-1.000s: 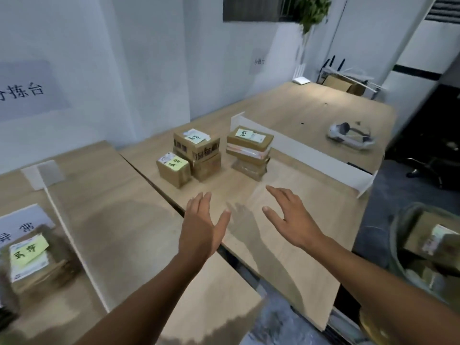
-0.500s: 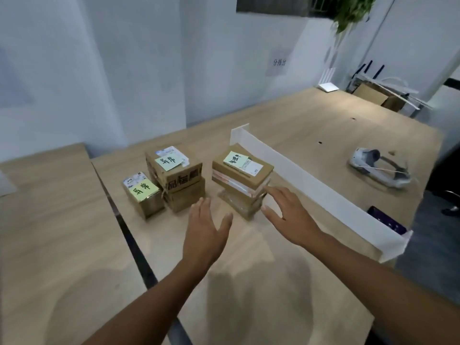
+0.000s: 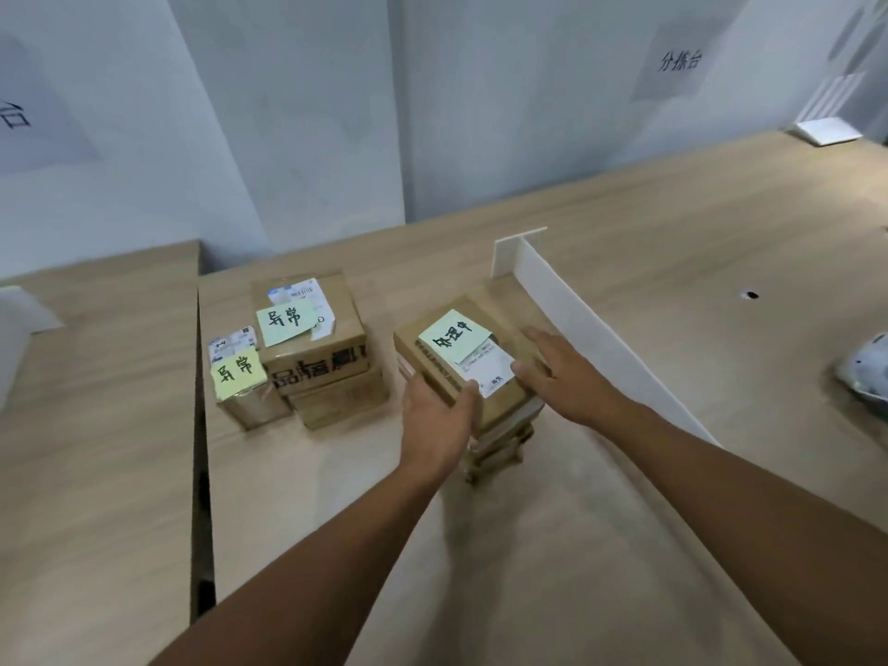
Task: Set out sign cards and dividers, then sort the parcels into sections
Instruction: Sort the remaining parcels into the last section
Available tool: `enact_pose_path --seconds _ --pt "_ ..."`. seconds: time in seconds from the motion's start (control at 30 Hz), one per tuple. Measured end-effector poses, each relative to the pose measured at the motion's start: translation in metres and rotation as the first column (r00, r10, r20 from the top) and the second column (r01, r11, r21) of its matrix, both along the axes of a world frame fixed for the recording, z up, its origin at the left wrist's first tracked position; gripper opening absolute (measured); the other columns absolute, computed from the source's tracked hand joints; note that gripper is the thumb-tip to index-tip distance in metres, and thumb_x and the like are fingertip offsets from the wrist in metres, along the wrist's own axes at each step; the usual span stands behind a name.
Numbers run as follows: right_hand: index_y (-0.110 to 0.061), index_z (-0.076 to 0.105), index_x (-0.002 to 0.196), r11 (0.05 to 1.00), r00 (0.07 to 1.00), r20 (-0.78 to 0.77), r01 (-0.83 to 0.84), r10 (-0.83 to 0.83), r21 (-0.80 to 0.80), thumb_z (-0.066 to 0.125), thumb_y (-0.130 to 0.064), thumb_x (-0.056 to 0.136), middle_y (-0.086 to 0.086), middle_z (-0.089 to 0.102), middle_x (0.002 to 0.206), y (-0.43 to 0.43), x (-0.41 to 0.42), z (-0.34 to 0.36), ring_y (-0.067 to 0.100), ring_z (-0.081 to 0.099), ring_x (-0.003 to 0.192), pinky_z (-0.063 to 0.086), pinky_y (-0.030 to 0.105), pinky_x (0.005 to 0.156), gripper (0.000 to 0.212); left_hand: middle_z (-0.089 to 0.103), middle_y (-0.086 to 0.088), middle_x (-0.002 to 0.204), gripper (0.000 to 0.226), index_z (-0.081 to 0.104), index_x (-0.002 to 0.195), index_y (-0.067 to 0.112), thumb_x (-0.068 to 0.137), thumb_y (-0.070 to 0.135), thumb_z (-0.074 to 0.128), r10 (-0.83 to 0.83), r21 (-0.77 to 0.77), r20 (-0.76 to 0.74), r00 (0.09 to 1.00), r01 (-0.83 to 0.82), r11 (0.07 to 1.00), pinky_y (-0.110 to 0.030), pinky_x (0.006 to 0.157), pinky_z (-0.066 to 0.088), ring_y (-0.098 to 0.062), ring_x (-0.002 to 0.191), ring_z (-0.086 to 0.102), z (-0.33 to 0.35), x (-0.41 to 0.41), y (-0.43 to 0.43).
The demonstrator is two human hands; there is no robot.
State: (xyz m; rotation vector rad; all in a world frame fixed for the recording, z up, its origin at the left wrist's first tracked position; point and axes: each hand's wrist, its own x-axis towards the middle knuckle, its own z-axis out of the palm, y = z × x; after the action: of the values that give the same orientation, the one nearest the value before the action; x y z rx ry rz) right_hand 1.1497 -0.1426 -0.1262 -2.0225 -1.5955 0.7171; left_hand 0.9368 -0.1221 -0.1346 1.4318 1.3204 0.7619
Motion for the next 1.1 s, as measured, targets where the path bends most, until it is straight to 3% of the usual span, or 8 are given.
enact_pose_path --seconds 0.1,0.4,0.5,0.57,0.67,0.97,1.03,1.1 --pt "-0.029 0.024 0.161 0.993 0.995 -0.013 -0.1 0.1 -0.06 0.057 -0.054 0.097 0.0 0.033 0.163 0.004 0.0 -0.014 0.018 0.035 0.146 0.029 0.03 0.113 0.076 0.057 0.009 0.144 0.063 0.035 0.152 0.032 0.096 0.032 0.066 0.064 -0.045 0.038 0.997 -0.062 0.997 -0.014 0.085 0.048 -0.008 0.121 0.059 -0.009 0.012 -0.005" --pt "-0.047 0.013 0.156 0.966 0.984 0.002 -0.174 0.177 0.189 0.059 -0.067 0.085 -0.007 0.04 0.146 -0.034 -0.055 0.039 0.005 0.046 0.121 0.045 0.03 0.096 0.087 0.061 0.035 0.126 0.068 0.026 0.141 0.066 0.085 0.048 0.062 0.058 0.112 0.085 0.995 -0.068 0.991 -0.014 0.084 0.055 0.01 0.112 0.062 0.041 -0.055 -0.039" --pt "-0.048 0.014 0.156 0.932 0.972 -0.025 -0.216 0.234 0.291 0.065 -0.059 0.086 -0.006 0.044 0.135 -0.042 -0.107 0.062 0.003 0.048 0.116 0.045 0.027 0.092 0.088 0.062 0.032 0.13 0.069 0.03 0.147 0.055 0.089 0.05 0.067 0.063 0.185 0.08 0.995 -0.077 0.98 -0.023 0.089 0.056 0.007 0.113 0.063 0.063 -0.108 -0.051" --pt "-0.048 0.016 0.156 0.909 0.963 -0.035 -0.238 0.266 0.343 0.065 -0.059 0.084 -0.007 0.045 0.128 -0.051 -0.15 0.075 0.008 0.051 0.115 0.049 0.033 0.095 0.088 0.063 0.027 0.131 0.072 0.03 0.15 0.049 0.089 0.052 0.069 0.091 0.223 0.084 0.992 -0.107 0.969 -0.027 0.09 0.057 0.005 0.113 0.065 0.076 -0.152 -0.062" --pt "-0.052 0.016 0.154 0.875 0.942 -0.044 -0.29 0.332 0.387 0.062 -0.062 0.083 -0.012 0.044 0.128 -0.065 -0.223 0.093 0.01 0.053 0.115 0.051 0.042 0.096 0.085 0.063 0.029 0.13 0.079 0.027 0.152 0.049 0.085 0.06 0.069 0.162 0.259 0.066 0.985 -0.174 0.95 -0.013 0.082 0.055 0.007 0.112 0.064 0.098 -0.229 -0.089" --pt "-0.054 0.026 0.147 0.684 0.752 -0.063 -0.557 0.656 0.471 0.062 -0.052 0.089 -0.038 0.037 0.145 -0.122 -0.508 0.142 -0.015 0.034 0.134 0.039 0.035 0.112 0.069 0.057 0.042 0.128 0.073 0.03 0.147 0.059 0.089 0.048 0.072 0.398 0.397 -0.032 0.917 -0.354 0.847 -0.007 0.087 0.045 0.016 0.114 0.057 0.156 -0.513 -0.218" --pt "-0.052 0.027 0.147 0.644 0.706 -0.074 -0.592 0.704 0.484 0.063 -0.05 0.09 -0.032 0.041 0.148 -0.14 -0.577 0.15 -0.007 0.041 0.135 0.042 0.037 0.112 0.068 0.054 0.05 0.12 0.07 0.028 0.142 0.067 0.086 0.055 0.07 0.464 0.429 -0.083 0.882 -0.389 0.815 -0.005 0.085 0.045 0.022 0.11 0.054 0.166 -0.577 -0.252" --pt "-0.049 0.026 0.149 0.601 0.657 -0.064 -0.639 0.751 0.48 0.061 -0.054 0.089 -0.019 0.045 0.151 -0.159 -0.644 0.152 0.004 0.047 0.135 0.045 0.041 0.109 0.07 0.058 0.042 0.123 0.075 0.03 0.148 0.056 0.084 0.059 0.069 0.522 0.414 -0.084 0.849 -0.447 0.793 -0.02 0.093 0.051 0.016 0.112 0.058 0.167 -0.638 -0.287"
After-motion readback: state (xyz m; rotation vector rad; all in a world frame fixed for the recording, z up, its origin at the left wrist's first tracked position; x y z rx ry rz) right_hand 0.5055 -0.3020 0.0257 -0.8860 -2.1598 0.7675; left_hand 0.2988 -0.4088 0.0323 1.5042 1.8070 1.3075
